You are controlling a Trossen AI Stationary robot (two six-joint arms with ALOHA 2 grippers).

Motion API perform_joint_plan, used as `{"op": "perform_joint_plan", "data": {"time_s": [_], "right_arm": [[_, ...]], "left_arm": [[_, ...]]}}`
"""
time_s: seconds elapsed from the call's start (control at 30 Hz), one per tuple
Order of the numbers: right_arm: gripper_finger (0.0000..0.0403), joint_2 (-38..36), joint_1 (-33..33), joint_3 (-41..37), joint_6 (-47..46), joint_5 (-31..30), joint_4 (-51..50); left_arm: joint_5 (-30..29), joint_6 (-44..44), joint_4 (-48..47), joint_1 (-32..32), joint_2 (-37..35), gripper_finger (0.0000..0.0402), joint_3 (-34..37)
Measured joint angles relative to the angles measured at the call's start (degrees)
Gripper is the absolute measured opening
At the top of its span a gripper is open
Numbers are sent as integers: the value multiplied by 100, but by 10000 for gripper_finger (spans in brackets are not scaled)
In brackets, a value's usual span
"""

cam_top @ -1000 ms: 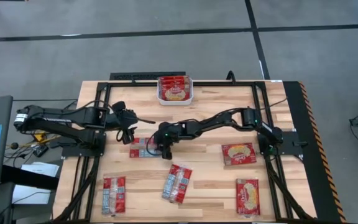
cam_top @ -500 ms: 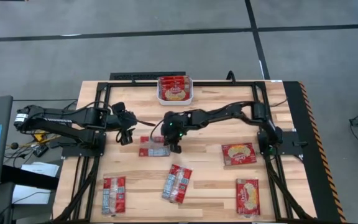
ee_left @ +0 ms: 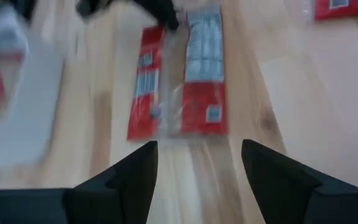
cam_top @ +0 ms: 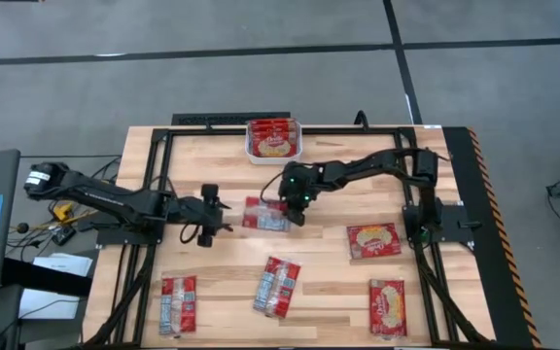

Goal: Sort popcorn bags into baskets
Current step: Put the red popcorn bag into the white bin

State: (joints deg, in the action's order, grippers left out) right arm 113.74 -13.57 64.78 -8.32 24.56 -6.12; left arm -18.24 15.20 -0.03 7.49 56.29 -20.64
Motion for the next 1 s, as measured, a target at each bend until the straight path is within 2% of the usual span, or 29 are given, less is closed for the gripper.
{"op": "perform_joint_plan", "data": {"time_s": [0.17, 0.37, 0.5, 0.63, 0.77, 0.9, 1.0], "right_arm": [[37, -271, 221, -123, -132, -66, 52], [87, -839, 405, -116, -94, -248, 203], [123, -1212, 544, -118, 144, -1007, -43], [155, -1345, 923, -222, 964, -2113, -404], [179, -1246, 1385, -437, 1551, -2546, -414], [193, -1038, 1779, -431, 1991, -3144, -408], [196, -791, 2011, -431, 2306, -3687, -482]], "left_arm": [[-7, 1066, 1154, -46, 403, 223, 367], [40, 1472, 2025, -326, 1260, 223, 370], [281, 1723, 2268, -561, 1860, 223, 369], [450, 1992, 2563, -671, 2394, 222, 343], [423, 2188, 2596, -684, 2850, 209, 106], [409, 2123, 2588, -709, 3270, 174, -195], [461, 2076, 2545, -754, 3616, 129, -388]]}}
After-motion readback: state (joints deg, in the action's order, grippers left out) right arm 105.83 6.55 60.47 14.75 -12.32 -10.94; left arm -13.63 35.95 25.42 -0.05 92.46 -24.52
